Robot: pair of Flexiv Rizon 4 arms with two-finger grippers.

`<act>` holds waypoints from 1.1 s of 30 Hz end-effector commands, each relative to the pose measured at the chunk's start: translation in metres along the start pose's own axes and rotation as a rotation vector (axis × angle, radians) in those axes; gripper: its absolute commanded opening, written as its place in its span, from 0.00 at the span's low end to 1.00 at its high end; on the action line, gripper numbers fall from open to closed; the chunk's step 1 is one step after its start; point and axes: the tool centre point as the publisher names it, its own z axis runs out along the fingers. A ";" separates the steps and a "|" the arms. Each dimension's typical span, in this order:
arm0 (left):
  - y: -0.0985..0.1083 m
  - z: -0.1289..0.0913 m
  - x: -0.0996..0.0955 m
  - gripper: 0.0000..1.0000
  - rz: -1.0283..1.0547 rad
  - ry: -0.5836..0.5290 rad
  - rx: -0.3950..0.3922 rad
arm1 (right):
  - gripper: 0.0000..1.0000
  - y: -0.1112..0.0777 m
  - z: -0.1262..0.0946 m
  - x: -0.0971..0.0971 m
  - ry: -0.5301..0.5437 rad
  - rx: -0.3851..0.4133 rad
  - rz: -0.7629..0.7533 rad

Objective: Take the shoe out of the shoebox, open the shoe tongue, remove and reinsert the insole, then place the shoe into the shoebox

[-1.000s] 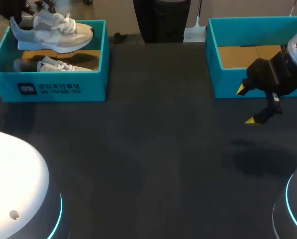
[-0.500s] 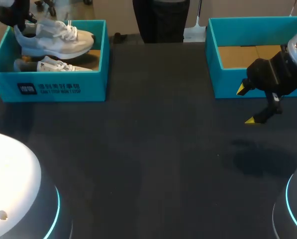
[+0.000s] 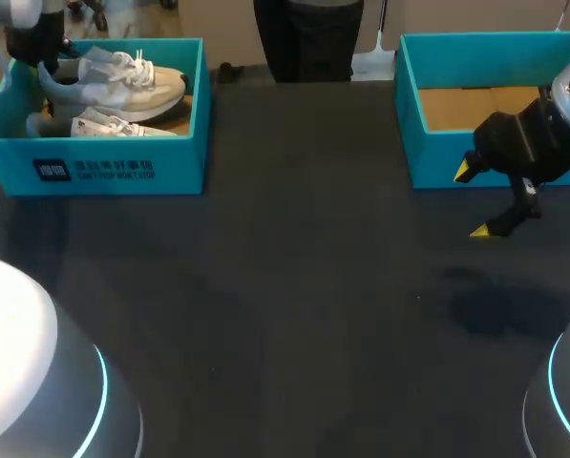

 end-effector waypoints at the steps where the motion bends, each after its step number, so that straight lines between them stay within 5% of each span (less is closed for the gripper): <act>1: 0.014 0.008 0.003 0.00 0.008 -0.017 0.032 | 1.00 0.001 0.001 0.000 -0.001 0.004 0.001; 11: 0.013 0.017 -0.001 0.00 0.043 -0.029 0.064 | 1.00 0.001 0.001 0.000 -0.001 0.004 0.001; 14: 0.010 0.018 -0.004 0.23 0.059 -0.028 0.069 | 1.00 0.001 0.001 0.000 -0.001 0.004 0.001; 19: 0.009 0.019 -0.006 0.35 0.073 -0.025 0.070 | 1.00 0.001 0.001 0.000 -0.001 0.004 0.001; 21: 0.008 0.018 -0.006 0.48 0.074 -0.025 0.072 | 1.00 0.001 0.001 0.000 -0.001 0.004 0.001; 22: 0.008 0.016 -0.006 0.55 0.074 -0.026 0.072 | 1.00 0.001 0.001 0.000 -0.001 0.004 0.001; 25: 0.005 0.006 -0.005 0.98 0.075 -0.038 0.065 | 1.00 0.001 0.001 0.000 -0.001 0.004 0.001; 33: -0.004 -0.027 -0.003 1.00 0.067 -0.104 0.055 | 1.00 0.001 0.001 0.000 -0.001 0.004 0.001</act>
